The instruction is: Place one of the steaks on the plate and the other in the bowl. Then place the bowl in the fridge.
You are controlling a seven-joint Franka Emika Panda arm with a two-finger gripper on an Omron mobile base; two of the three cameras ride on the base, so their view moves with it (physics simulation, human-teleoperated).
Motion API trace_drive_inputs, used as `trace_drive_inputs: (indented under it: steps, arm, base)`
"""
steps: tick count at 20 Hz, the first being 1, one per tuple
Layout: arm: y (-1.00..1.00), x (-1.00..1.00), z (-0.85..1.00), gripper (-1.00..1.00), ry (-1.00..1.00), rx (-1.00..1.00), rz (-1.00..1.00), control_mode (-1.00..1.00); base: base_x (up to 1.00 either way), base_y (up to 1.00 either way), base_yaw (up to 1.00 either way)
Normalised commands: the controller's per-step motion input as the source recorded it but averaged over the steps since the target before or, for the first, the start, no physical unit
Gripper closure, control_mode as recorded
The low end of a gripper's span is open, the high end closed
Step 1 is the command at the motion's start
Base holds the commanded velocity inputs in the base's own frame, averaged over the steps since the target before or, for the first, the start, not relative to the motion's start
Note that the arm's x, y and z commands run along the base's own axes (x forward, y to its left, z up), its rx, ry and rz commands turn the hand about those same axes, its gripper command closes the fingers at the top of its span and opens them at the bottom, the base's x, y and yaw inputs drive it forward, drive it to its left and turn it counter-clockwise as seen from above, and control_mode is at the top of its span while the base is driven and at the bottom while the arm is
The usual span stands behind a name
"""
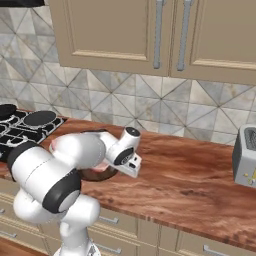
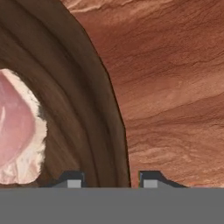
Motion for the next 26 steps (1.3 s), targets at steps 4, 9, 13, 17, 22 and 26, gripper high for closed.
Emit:
trace_drive_inputs:
  steps: [4, 9, 13, 17, 22, 26]
  arm:
    - [0.11, -0.06, 0.03, 1.0, 0.0, 0.01, 0.0, -1.0]
    - [-0.05, -0.5, 0.51, 1.0, -0.14, 0.1, -0.12, -1.0]
    - [0.01, -0.49, 0.49, 1.0, -0.03, 0.17, -0.23, -1.0]
    - [0.13, -0.25, 0.63, 1.0, 0.0, 0.13, -0.39, -1.0]
    - [0.08, -0.05, 0.78, 1.0, 0.04, 0.0, -0.46, -1.0]
    - [0.29, -0.27, 0.21, 1.0, 0.0, 0.03, -0.54, -1.0]
  base:
    - [0.0, 0.0, 0.0]
    - [0.0, 0.0, 0.0]
    - [0.0, 0.0, 0.0]
    - [0.0, 0.0, 0.0]
    - [0.0, 0.0, 0.0]
    - [0.0, 0.0, 0.0]
